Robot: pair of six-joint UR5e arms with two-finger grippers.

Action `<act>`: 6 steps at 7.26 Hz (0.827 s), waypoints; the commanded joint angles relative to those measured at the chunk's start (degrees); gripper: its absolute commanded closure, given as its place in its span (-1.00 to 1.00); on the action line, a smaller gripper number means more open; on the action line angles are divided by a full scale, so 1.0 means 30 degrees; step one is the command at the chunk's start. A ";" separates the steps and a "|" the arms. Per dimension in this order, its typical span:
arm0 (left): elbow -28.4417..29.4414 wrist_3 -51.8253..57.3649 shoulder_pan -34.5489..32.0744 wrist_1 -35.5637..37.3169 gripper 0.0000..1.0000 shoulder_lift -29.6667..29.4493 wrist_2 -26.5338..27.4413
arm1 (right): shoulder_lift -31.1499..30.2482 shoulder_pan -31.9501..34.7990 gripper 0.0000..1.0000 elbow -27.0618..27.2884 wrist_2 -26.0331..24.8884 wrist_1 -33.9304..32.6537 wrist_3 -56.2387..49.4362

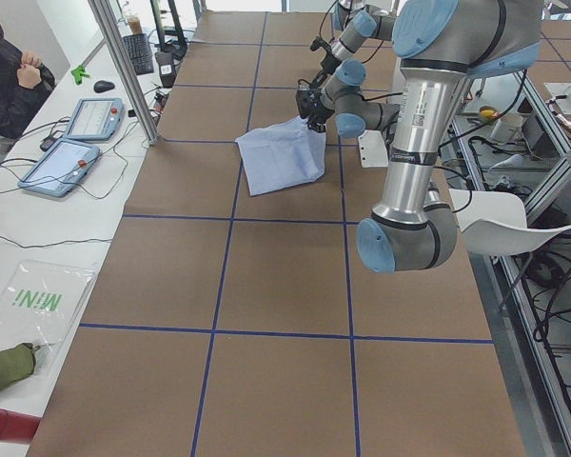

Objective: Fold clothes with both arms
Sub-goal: 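Lift the near edge with both grippers and fold it away from the robot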

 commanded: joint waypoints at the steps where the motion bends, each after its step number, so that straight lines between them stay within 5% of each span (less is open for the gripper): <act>1: 0.2007 0.1249 -0.2302 0.0811 1.00 -0.0975 -0.0005 | 0.4029 0.2704 1.00 -0.5457 0.1565 0.0111 -0.1149; 4: 0.7040 0.3303 -0.3978 0.0493 1.00 -0.3029 0.0053 | 0.7175 0.4818 1.00 -1.5214 0.3175 0.7124 -0.2641; 6: 1.0118 0.4329 -0.4449 -0.1953 1.00 -0.3297 0.0083 | 0.7535 0.5409 1.00 -1.6615 0.4061 0.7523 -0.3551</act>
